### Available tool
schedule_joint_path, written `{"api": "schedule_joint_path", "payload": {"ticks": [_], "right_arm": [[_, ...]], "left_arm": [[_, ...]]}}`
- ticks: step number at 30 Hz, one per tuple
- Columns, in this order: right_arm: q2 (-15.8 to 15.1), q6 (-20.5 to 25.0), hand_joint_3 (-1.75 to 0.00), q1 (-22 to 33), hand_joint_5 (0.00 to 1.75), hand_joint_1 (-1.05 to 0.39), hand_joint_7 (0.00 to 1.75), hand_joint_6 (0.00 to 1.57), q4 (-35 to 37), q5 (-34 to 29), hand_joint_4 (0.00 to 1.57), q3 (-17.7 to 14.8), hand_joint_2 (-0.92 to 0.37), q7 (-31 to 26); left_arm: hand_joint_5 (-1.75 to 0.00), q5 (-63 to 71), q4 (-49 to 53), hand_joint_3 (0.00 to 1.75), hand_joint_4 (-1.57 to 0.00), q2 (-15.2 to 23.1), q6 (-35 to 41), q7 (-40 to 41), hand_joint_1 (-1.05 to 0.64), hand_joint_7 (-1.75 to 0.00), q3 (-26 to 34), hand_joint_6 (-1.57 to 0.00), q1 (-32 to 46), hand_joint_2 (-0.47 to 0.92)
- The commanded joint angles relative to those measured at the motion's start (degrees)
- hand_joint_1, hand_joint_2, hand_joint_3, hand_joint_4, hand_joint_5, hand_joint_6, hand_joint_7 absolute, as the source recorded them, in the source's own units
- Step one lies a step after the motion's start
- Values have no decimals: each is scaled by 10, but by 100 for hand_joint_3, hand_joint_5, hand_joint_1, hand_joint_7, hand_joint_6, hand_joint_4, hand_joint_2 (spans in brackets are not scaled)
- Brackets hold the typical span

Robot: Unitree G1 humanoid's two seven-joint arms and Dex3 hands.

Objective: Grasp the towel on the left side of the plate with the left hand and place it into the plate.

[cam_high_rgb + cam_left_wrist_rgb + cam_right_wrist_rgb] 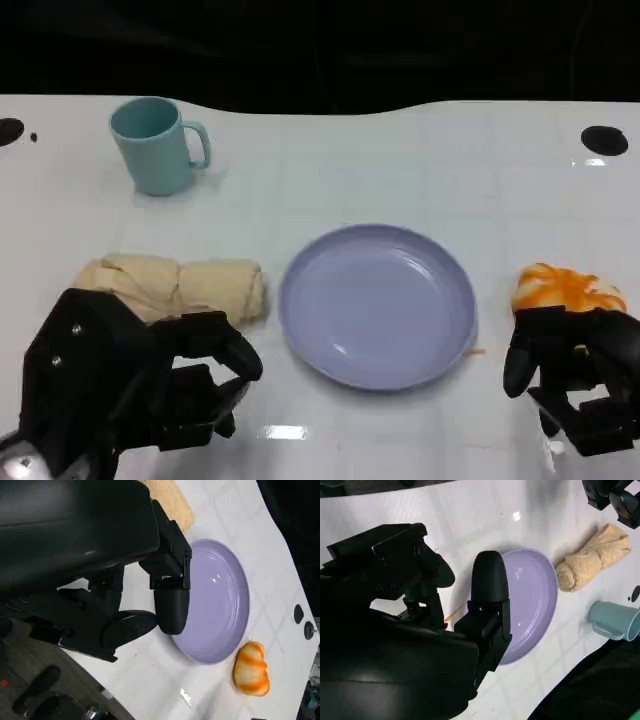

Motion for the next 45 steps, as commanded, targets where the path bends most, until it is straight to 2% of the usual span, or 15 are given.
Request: {"api": "schedule_joint_path", "payload": {"ticks": [1, 8, 11, 17, 18, 21, 23, 25, 28, 31, 33, 35, 37, 41, 45], "right_arm": [[-6, 7, -95, 1, 175, 13, 147, 64, -6, 1, 64, -3, -70, 0], [-6, 8, -94, 1, 175, 13, 147, 63, -7, 0, 63, -2, -71, -1], [-5, 3, -94, -1, 175, 13, 148, 64, -4, -1, 64, -2, -71, -1], [-4, -2, -94, -2, 175, 13, 148, 64, -1, 0, 65, -2, -70, -1], [-4, -1, -95, -1, 175, 13, 149, 64, -2, 0, 65, -2, -70, -1], [-3, -7, -96, 1, 175, 13, 149, 64, -4, 0, 65, -2, -69, -1], [-3, -5, -97, 2, 174, 13, 149, 64, -7, 1, 65, -3, -68, -2], [-2, -3, -98, 3, 174, 13, 149, 64, -10, 2, 65, -4, -68, -3], [-4, 3, -99, 3, 174, 13, 149, 63, -14, 0, 65, -3, -67, -4], [-4, -1, -100, 3, 173, 14, 149, 64, -14, 3, 65, -5, -67, -2], [-4, 3, -100, 3, 173, 13, 149, 64, -17, 5, 65, -5, -67, 0], [-4, 8, -101, 4, 173, 13, 149, 64, -22, 4, 65, -3, -67, -2], [-2, 9, -100, 6, 172, 13, 149, 63, -24, 6, 65, -2, -67, -2], [-2, 14, -100, 9, 173, 13, 149, 64, -28, 7, 66, -3, -67, -2], [-3, 18, -100, 11, 174, 13, 149, 63, -34, 3, 65, -1, -67, -3]], "left_arm": [[-175, -2, 0, 72, -56, 6, 0, -1, -12, -147, 5, -60, -2, 82], [-175, 3, 3, 71, -58, 6, -7, 4, -12, -147, 5, -60, -1, 81], [-165, 15, 5, 69, -57, 6, -21, 12, -12, -136, 3, -64, 1, 80], [-147, 58, 45, 69, -55, 16, -121, 7, -14, -120, -4, -66, 5, 78], [-145, 61, 51, 68, -56, 15, -138, 6, -14, -115, -3, -65, 6, 79], [-137, 75, 52, 47, -55, 12, -172, 14, -19, -82, -2, -62, 14, 90], [-133, 92, 45, 43, -52, 11, -187, 23, -19, -67, -5, -59, 18, 92], [-122, 110, 43, 37, -49, 13, -207, 31, -19, -48, -8, -58, 20, 92], [-106, 139, 41, 30, -46, 16, -225, 42, -23, -32, -13, -56, 18, 92], [-99, 166, 36, 25, -38, 24, -232, 44, -26, -22, -16, -48, 14, 92], [-96, 209, 35, 21, -32, 37, -247, 56, -29, -17, -24, -45, 9, 92], [-84, 265, 32, 16, -30, 52, -261, 75, -34, -11, -34, -45, 4, 92], [-63, 314, 28, 10, -35, 64, -272, 92, -40, -5, -41, -46, 1, 92], [-40, 400, 32, 5, -38, 86, -285, 113, -46, -1, -52, -46, -17, 92], [-31, 466, 54, 4, -35, 103, -266, 98, -55, 0, -65, -40, -51, 92]]}}
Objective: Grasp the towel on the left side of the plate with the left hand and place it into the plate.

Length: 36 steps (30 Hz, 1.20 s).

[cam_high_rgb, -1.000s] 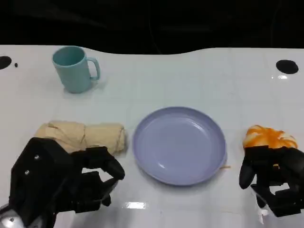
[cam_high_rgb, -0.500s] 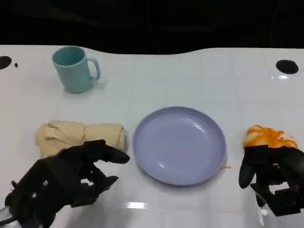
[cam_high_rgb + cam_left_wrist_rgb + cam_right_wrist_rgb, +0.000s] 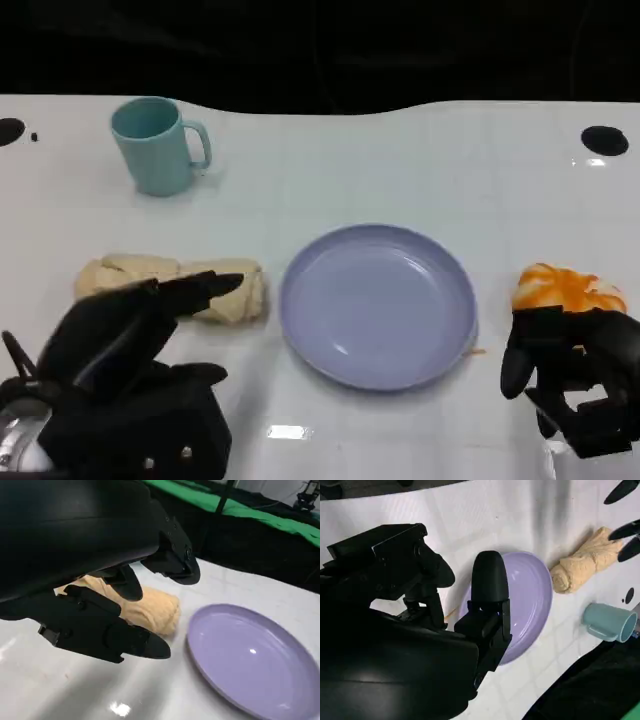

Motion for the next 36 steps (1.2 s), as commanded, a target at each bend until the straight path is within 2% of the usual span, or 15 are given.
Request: {"api": "schedule_joint_path", "payload": {"ticks": [1, 9, 19, 29, 36], "right_arm": [[-4, 7, -99, 4, 174, 13, 149, 63, -11, 1, 65, -1, -67, -2], [-5, 15, -99, 6, 175, 13, 150, 62, -17, 5, 64, -5, -68, 1], [-5, 12, -98, 5, 174, 14, 150, 63, -19, 3, 65, -3, -68, 2], [-3, 13, -97, 3, 174, 13, 149, 63, -14, -3, 65, 3, -69, -2], [-3, 9, -98, 1, 172, 12, 148, 64, -9, -4, 65, 5, -67, -3]], "left_arm": [[-30, 67, 26, 4, -34, 27, 18, -6, -59, 0, -15, -39, -40, 92], [-24, 161, 90, 1, -32, 28, 51, -10, -63, 0, -57, -33, -101, 91], [-15, 205, 215, 0, -41, 17, 62, -7, -62, 0, -102, -33, -188, 88], [-9, 212, 411, 0, -50, -6, 43, 44, -60, -1, -159, -35, -286, 86], [-6, 197, 569, 0, -50, -46, 12, 92, -60, -1, -189, -37, -354, 86]]}}
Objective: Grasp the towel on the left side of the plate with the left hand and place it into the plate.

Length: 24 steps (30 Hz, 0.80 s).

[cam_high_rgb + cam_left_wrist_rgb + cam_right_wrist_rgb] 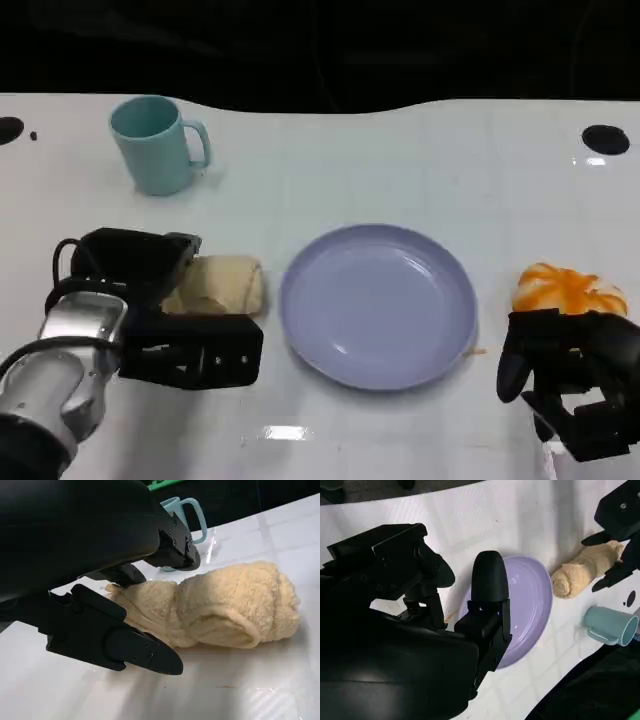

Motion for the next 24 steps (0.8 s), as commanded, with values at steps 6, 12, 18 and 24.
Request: {"api": "schedule_joint_path", "payload": {"ticks": [6, 12, 18, 24], "right_arm": [[-2, 1, -97, -1, 171, 12, 147, 63, 1, -4, 65, 3, -68, -6], [-1, 1, -96, -3, 171, 12, 146, 64, 5, -6, 65, 6, -68, -9], [3, -5, -96, -8, 171, 13, 146, 65, 17, -2, 65, 7, -68, -10], [0, 0, -96, -12, 171, 12, 145, 65, 14, -3, 66, 8, -68, -10]], "left_arm": [[-6, -43, 197, 5, -53, -41, -49, 28, -45, -2, -28, -35, -83, 92], [-165, -65, 259, 14, -79, -32, -132, 121, -25, -36, -34, -113, -88, 91], [-175, -75, 273, 35, -81, -18, -181, 226, -20, -148, -30, -69, -80, 92], [-175, -81, 255, 34, -82, -1, -181, 233, -23, -173, -31, -56, -79, 92]]}}
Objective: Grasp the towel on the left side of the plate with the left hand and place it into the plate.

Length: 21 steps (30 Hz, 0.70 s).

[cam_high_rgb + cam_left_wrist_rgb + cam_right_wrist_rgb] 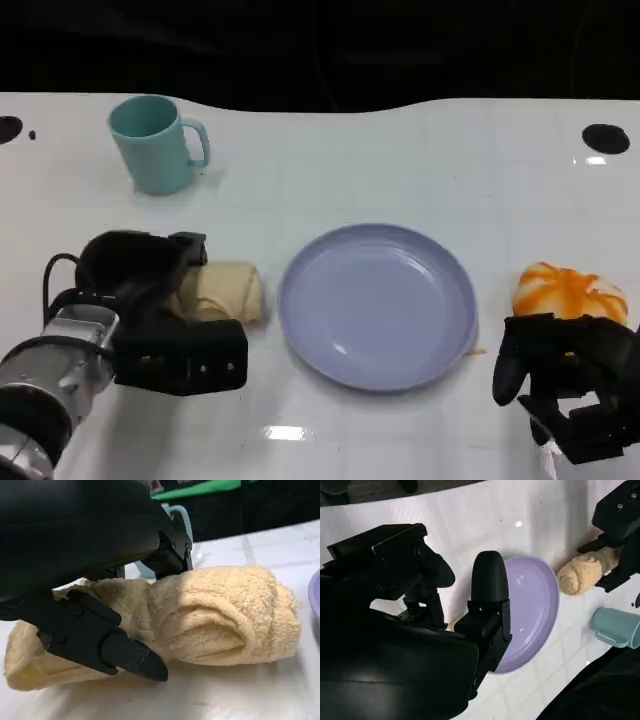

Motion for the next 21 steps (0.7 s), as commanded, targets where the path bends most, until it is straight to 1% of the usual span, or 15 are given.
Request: {"api": "schedule_joint_path", "payload": {"ticks": [1, 3, 6, 9, 11, 17, 18, 19, 21], "right_arm": [[-3, 3, -96, -4, 171, 12, 145, 65, -3, 0, 66, -4, -68, -3], [-4, 7, -95, -4, 170, 12, 145, 64, -6, -1, 65, -4, -68, -4], [-1, 9, -95, -3, 170, 12, 144, 64, -6, 3, 65, -4, -69, -3], [-3, 14, -94, -4, 170, 11, 144, 64, -7, -1, 65, -1, -69, -4], [-2, 15, -94, -5, 170, 11, 144, 64, -7, 0, 65, -1, -69, -4], [-1, 20, -94, -5, 171, 11, 145, 65, -9, 2, 65, -1, -69, -5], [-2, 23, -94, -4, 171, 11, 145, 65, -11, 2, 65, -2, -69, -5], [-2, 26, -94, -3, 171, 11, 145, 65, -14, 3, 65, -2, -69, -5], [-3, 25, -94, 0, 170, 11, 145, 64, -17, 4, 65, -3, -69, -4]], "left_arm": [[-175, -8, -23, 32, -81, 26, 8, -5, -24, -174, 5, -54, 6, 92], [-175, -13, -40, 28, -78, 29, 15, -12, -25, -174, 9, -49, 9, 92], [-175, -24, -68, 24, -75, 35, 23, -26, -23, -175, 16, -47, 11, 92], [-175, -39, -100, 24, -75, 36, 24, -45, -22, -175, 30, -50, 11, 92], [-175, -52, -138, 28, -77, 37, 23, -66, -22, -175, 39, -51, 15, 92], [-175, -80, -230, 33, -80, 26, 17, -104, -19, -175, 57, -57, 32, 88], [-175, -87, -243, 38, -80, 23, 15, -114, -19, -175, 58, -57, 35, 87], [-175, -92, -254, 52, -80, 21, 11, -121, -19, -175, 59, -56, 37, 81], [-175, -100, -274, 72, -81, 11, 7, -130, -18, -175, 60, -58, 40, 70]]}}
